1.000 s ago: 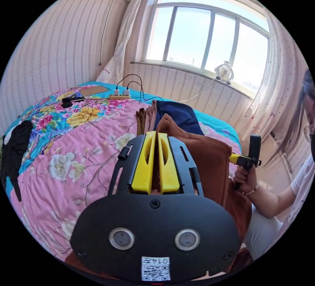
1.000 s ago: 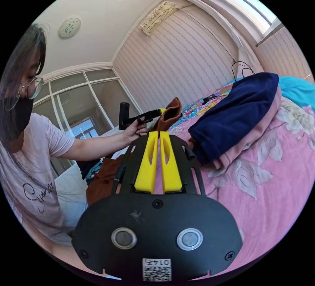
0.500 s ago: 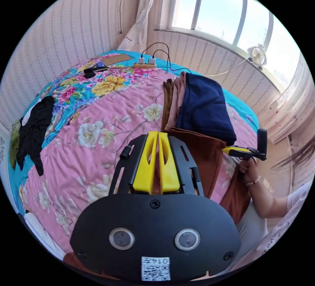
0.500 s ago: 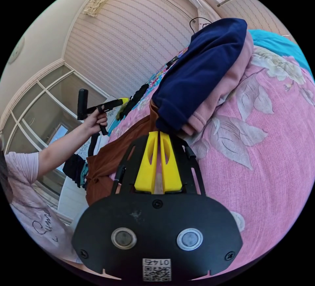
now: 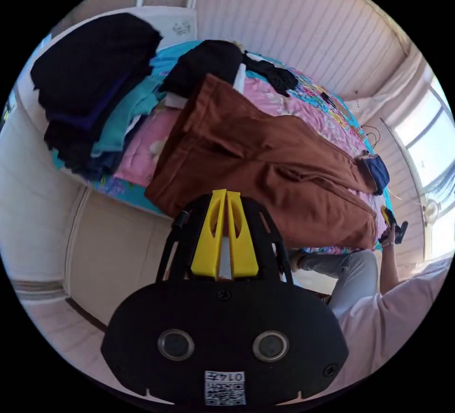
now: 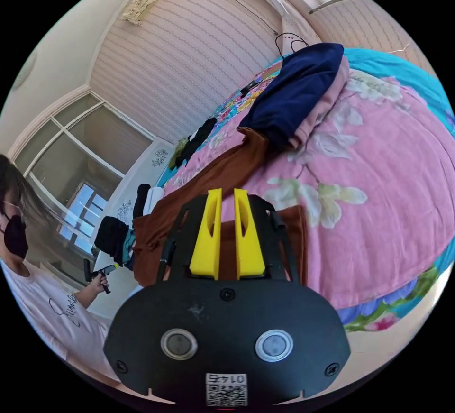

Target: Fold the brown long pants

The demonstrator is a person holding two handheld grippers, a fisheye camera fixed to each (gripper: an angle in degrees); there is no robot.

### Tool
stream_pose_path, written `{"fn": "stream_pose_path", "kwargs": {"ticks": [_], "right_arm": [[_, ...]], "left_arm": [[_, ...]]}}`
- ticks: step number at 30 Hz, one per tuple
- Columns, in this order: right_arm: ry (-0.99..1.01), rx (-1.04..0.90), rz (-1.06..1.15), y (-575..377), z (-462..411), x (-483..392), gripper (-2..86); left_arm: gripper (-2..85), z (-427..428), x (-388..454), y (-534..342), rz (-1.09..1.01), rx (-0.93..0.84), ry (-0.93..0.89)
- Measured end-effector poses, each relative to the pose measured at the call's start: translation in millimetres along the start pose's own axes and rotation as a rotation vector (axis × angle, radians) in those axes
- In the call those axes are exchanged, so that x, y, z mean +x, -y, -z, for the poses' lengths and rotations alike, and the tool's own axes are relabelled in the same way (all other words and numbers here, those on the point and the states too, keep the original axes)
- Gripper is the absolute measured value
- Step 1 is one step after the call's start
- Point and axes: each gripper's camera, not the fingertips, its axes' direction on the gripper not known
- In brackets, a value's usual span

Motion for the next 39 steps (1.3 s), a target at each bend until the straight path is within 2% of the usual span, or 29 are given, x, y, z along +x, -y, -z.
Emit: {"fn": "stream_pose_path", "kwargs": {"ticks": [4, 7, 11, 13, 16, 19, 27, 31, 35, 39], "right_arm": [[-0.182, -0.019, -0.209, -54, 54, 18, 9.7], [-0.336, -0.037, -0.352, -87, 81, 34, 10.8], [-0.266, -0.106, -0.577, -118, 83, 67, 11.1], [-0.267, -0.121, -0.599, -120, 76, 71, 11.2], [-0.152, -0.130, -0.618, -117, 58, 72, 9.2], [-0.064, -0.063, -0.595, -110, 56, 64, 4.9], [-0.087, -0.074, -0.488, -89, 71, 44, 1.0], [-0.134, -0.098, -0.499, -89, 77, 48, 3.3], [-0.059, -0.095, -0.532, -102, 78, 56, 10.8], [-0.056, -0.133, -0.552, -111, 72, 62, 13.1]], "left_arm": [[3.6, 11, -85, -26, 0.234, 0.058, -0.139], [5.0, 12, -119, -30, 0.333, 0.087, -0.246], [7.4, 15, -147, -21, 0.382, 0.056, -0.307], [9.0, 17, -156, -15, 0.409, 0.038, -0.354], [10.6, 36, -170, -1, 0.518, 0.103, -0.578], [10.8, 55, -168, 11, 0.487, 0.101, -0.558], [8.4, 120, -167, 29, 0.430, 0.131, -0.544], [9.2, 145, -169, 31, 0.435, 0.140, -0.574], [10.1, 170, -175, 24, 0.447, 0.159, -0.621], [11.5, 187, -172, 22, 0.458, 0.165, -0.658]]}}
